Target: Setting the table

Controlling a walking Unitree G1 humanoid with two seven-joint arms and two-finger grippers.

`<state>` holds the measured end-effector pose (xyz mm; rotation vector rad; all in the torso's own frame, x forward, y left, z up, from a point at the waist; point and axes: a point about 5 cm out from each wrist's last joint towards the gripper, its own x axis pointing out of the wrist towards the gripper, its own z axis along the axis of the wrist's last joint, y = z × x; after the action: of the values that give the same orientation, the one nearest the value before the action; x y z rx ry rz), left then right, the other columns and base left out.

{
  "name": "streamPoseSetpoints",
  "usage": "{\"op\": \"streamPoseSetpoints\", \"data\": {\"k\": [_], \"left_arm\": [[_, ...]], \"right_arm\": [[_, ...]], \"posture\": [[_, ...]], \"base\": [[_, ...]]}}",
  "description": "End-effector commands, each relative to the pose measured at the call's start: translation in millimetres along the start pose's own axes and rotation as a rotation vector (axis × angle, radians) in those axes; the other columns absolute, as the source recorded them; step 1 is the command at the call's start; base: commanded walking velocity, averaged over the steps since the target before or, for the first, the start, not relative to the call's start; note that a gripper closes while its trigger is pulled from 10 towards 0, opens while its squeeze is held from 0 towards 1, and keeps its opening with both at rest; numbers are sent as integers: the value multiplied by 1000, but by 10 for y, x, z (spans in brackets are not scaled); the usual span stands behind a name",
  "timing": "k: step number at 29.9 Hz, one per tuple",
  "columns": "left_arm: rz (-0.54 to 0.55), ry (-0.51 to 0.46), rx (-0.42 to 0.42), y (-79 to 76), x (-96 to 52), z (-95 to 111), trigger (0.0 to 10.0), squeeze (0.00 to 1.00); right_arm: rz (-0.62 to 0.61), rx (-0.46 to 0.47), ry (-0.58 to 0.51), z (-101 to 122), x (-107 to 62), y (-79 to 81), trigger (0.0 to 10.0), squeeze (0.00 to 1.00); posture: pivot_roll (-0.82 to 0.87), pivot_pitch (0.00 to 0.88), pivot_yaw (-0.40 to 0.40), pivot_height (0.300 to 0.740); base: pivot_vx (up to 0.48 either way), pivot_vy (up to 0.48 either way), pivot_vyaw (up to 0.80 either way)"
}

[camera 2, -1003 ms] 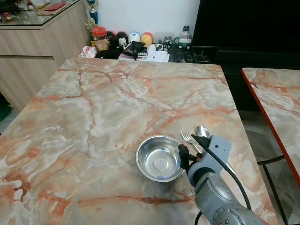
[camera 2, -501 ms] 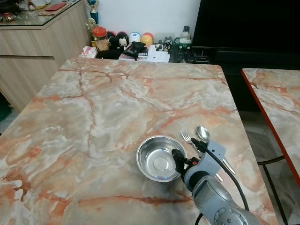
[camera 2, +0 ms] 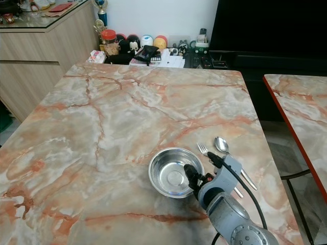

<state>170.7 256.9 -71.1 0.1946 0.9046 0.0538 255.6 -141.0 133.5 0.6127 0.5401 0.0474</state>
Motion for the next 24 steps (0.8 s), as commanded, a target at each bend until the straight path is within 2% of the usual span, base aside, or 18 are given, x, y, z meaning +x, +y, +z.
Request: {"op": "streamPoseSetpoints", "data": {"k": [1, 2, 3, 4, 5, 6, 13, 14, 15, 16, 22, 23, 24], "left_arm": [[-12, 37, 18, -13, -22, -102, 10000, 0], [-12, 37, 17, -11, -23, -101, 10000, 0], [-11, 36, 17, -10, -23, -101, 10000, 0], [-11, 36, 16, -8, -23, -101, 10000, 0], [-10, 36, 16, -7, -23, -101, 10000, 0], [-10, 36, 15, -5, -23, -101, 10000, 0], [-11, 37, 16, -4, -24, -103, 10000, 0], [-11, 38, 16, -4, -24, -105, 10000, 0], [-11, 38, 16, -5, -24, -105, 10000, 0], [-12, 38, 16, -6, -24, -106, 10000, 0], [-17, 39, 15, -14, -22, -103, 10000, 0], [-18, 38, 15, -16, -22, -102, 10000, 0], [-18, 38, 15, -17, -21, -100, 10000, 0]], "right_arm": [[87, 142, 46, -200, 53, 249, 2902, 0], [88, 141, 52, -215, 63, 252, 1098, 0], [88, 141, 55, -221, 65, 255, 2353, 0], [88, 141, 58, -227, 68, 258, 5451, 0], [89, 142, 59, -230, 69, 261, 5451, 0], [89, 144, 61, -234, 72, 263, 10000, 0], [87, 148, 67, -242, 83, 257, 10000, 0], [87, 149, 68, -246, 85, 255, 8863, 0], [88, 147, 68, -246, 85, 253, 2784, 0], [89, 141, 67, -247, 84, 254, 0, 0], [96, 139, 71, -251, 90, 278, 118, 0], [95, 134, 75, -257, 92, 273, 2980, 0], [94, 129, 79, -264, 95, 268, 588, 0]], "posture": [[-35, 152, 17, 740], [-35, 152, 17, 740], [-35, 152, 17, 740], [-33, 154, 16, 740], [-33, 154, 16, 740], [-33, 154, 16, 740], [-33, 154, 17, 740], [-33, 155, 18, 740], [-33, 155, 18, 740], [-33, 155, 18, 740], [-32, 155, 18, 740], [-32, 155, 18, 740], [-31, 155, 18, 740]], "base": [[0, 0, 0], [0, 0, 0], [0, 0, 0], [0, 0, 0], [0, 0, 0], [0, 0, 0], [0, 0, 0], [0, 0, 0], [0, 0, 0], [0, 0, 0], [0, 0, 0], [0, 0, 0], [0, 0, 0]]}}
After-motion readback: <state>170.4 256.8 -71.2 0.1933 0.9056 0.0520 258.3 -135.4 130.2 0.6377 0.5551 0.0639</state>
